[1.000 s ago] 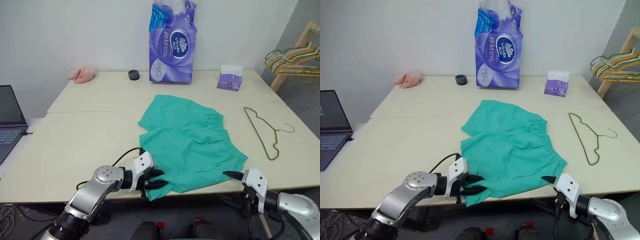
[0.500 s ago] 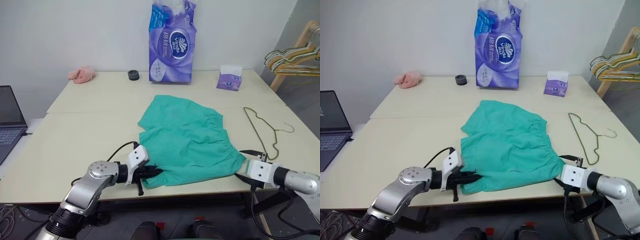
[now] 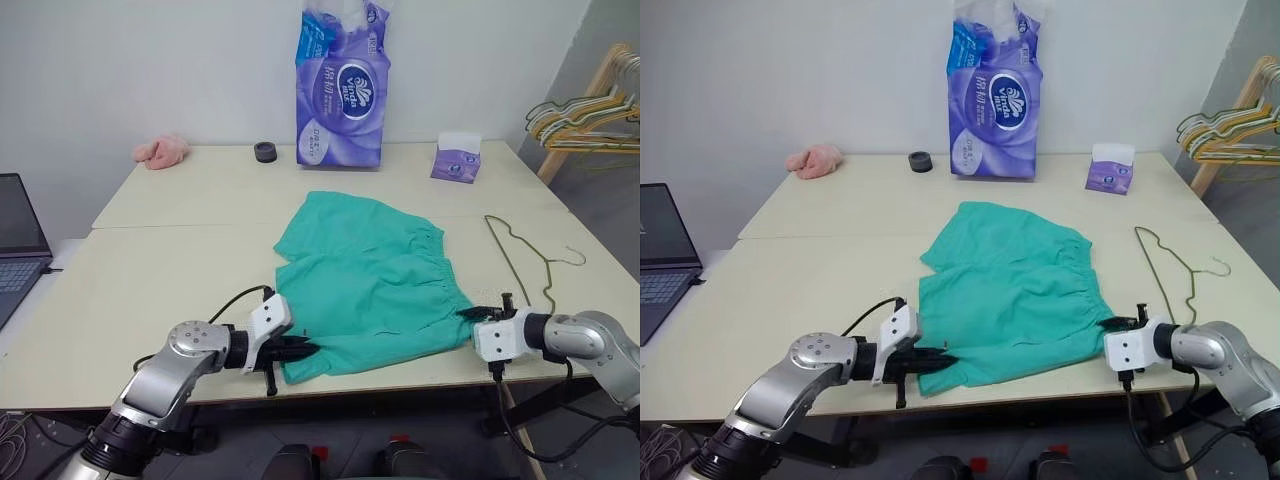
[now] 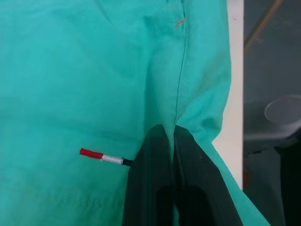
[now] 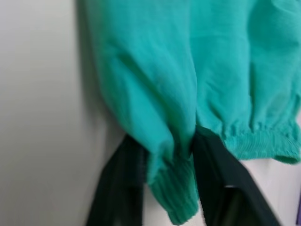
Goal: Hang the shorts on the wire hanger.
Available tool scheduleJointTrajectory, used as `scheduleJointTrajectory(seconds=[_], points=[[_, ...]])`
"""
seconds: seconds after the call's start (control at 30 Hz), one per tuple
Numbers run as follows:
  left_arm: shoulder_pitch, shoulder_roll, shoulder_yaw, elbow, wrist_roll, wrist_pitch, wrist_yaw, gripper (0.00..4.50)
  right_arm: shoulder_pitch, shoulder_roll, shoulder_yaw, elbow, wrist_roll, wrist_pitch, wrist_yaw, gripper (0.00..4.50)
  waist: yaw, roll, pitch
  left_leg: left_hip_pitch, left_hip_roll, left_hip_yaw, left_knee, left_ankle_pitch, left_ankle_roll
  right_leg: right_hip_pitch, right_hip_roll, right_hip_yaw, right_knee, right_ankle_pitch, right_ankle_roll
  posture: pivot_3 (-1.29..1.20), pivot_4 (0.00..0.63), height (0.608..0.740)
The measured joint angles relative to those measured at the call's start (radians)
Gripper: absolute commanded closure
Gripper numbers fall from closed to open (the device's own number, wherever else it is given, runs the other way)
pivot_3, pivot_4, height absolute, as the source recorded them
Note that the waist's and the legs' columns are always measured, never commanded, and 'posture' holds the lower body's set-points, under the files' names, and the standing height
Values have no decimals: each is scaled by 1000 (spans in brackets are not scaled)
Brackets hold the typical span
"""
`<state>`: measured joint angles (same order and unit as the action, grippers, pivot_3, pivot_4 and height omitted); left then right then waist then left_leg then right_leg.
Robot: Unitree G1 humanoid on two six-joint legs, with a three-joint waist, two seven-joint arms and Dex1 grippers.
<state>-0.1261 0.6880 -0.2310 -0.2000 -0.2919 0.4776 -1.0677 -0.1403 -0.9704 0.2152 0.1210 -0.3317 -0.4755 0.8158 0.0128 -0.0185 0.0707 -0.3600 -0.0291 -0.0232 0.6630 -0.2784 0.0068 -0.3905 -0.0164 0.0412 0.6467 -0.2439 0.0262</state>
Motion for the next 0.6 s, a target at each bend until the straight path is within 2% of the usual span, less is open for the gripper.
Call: scheduleJointTrajectory(seconds=[0.03, 0.07, 0.3, 0.47, 0.6], points=[[2, 15, -5, -7, -1, -3, -20, 4500, 8, -12, 1, -13, 13, 1, 23, 4283, 0, 0, 0, 0, 0, 0, 0, 0, 0, 0, 0, 0, 0, 0, 0, 10, 46, 740], [6, 33, -9, -17, -1, -3, -40, 4500, 17, -27, 1, -26, 28, 4, 47, 4438, 0, 0, 0, 0, 0, 0, 0, 0, 0, 0, 0, 0, 0, 0, 0, 8, 48, 740], [39, 153, -55, -88, -21, -15, -202, 4500, 184, -181, -35, -243, 280, 188, 282, 4438, -3, 1, 2, 1, 1, 0, 0, -1, 1, 1, 0, -1, 0, -3, -2, -25, 56, 740], [57, 218, -57, -135, -50, -5, -280, 4500, 262, -244, -86, -395, 385, 338, 357, 4438, -9, 2, 3, 1, 2, 0, 0, -2, 1, 1, 0, -2, 0, -5, -2, -44, 60, 740], [72, 229, -58, -152, -65, 14, -301, 4500, 299, -248, -97, -453, 400, 411, 374, 4438, -13, 1, 5, 1, 2, 0, 0, -2, 0, 1, 0, -2, 0, -5, -2, -46, 63, 740]])
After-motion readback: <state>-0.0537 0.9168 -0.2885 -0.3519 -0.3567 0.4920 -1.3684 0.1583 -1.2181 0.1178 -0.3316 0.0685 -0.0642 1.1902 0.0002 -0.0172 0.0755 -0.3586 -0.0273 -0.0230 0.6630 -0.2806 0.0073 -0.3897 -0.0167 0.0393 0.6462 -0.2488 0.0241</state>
